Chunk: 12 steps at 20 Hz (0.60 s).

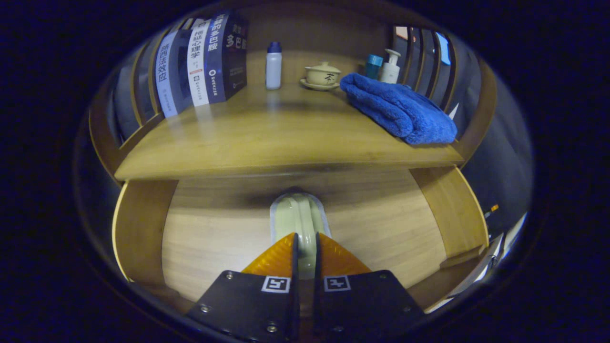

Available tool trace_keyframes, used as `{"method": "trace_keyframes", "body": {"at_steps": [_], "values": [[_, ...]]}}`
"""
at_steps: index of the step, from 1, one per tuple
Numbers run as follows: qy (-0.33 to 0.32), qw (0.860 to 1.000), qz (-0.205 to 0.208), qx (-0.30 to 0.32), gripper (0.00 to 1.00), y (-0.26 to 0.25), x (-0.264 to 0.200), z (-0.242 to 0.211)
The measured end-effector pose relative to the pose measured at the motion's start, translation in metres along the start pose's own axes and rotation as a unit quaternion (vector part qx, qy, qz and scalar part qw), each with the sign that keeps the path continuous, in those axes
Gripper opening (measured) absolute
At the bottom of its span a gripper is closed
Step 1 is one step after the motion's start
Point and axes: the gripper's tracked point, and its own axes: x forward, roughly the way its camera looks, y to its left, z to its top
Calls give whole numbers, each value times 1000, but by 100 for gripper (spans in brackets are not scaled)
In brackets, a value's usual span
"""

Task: Pull open the drawer, take out the items inside it, and place them on the countertop above the cabinet.

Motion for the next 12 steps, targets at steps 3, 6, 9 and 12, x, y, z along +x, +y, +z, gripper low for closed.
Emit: {"method": "trace_keyframes", "body": {"at_steps": [3, 6, 9, 12], "values": [[-11, 1000, -18, -5, 11, -12, -27, -1], [-26, 999, -42, -3, 12, -24, -59, 0], [-65, 996, -54, 10, 11, -31, -90, 12], [-116, 992, -54, 21, 11, -32, -112, 39]]}}
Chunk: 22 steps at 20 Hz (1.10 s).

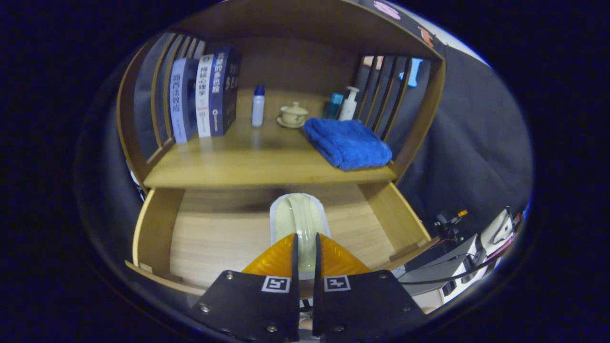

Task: Pull open the drawer, take out the items inside it, and place them on the countertop above the cabinet.

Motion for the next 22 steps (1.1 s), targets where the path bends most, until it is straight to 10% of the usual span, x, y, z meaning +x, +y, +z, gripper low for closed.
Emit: {"method": "trace_keyframes", "body": {"at_steps": [22], "values": [[-144, 982, 117, 39, 11, 62, 127, 108]]}}
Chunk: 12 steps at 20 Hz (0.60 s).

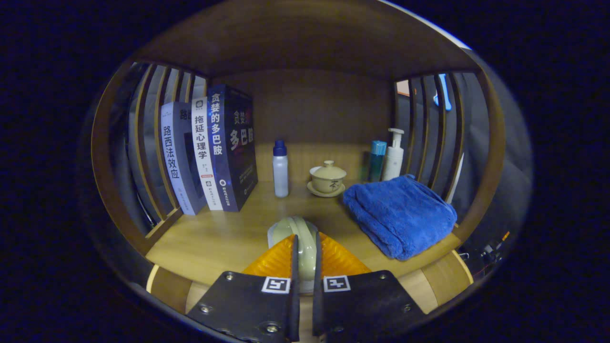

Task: Pull open the drawer, take out the items inside it, and place them on the countertop above the cabinet.

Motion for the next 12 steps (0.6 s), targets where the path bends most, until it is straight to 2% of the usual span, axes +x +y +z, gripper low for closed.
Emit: {"method": "trace_keyframes", "body": {"at_steps": [6, 7, 10, 12], "values": [[-83, 996, 31, 8, 11, 9, 9, 4], [-93, 995, 34, 15, 15, 8, 10, 6], [-92, 994, 44, 33, 17, 9, 12, 3], [-70, 996, 44, 42, 23, 7, 18, -8]]}}
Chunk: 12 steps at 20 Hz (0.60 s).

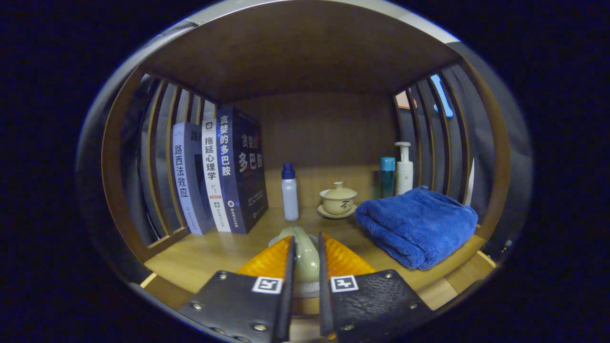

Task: Pull open the drawer, take out the items inside it, and place them on the countertop above the cabinet.

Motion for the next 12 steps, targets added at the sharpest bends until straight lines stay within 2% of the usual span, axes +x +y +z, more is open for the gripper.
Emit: {"method": "trace_keyframes", "body": {"at_steps": [1, 6, 9, 11, 12], "values": [[11, 1000, -2, -1, 32, -1, 3, -7], [2, 1000, -2, 23, 42, -4, 0, -1], [-30, 999, 9, 28, 66, 0, -5, 14], [-48, 998, 21, 27, 77, 5, -8, 22], [-51, 998, 25, 28, 77, 8, -9, 24]]}}
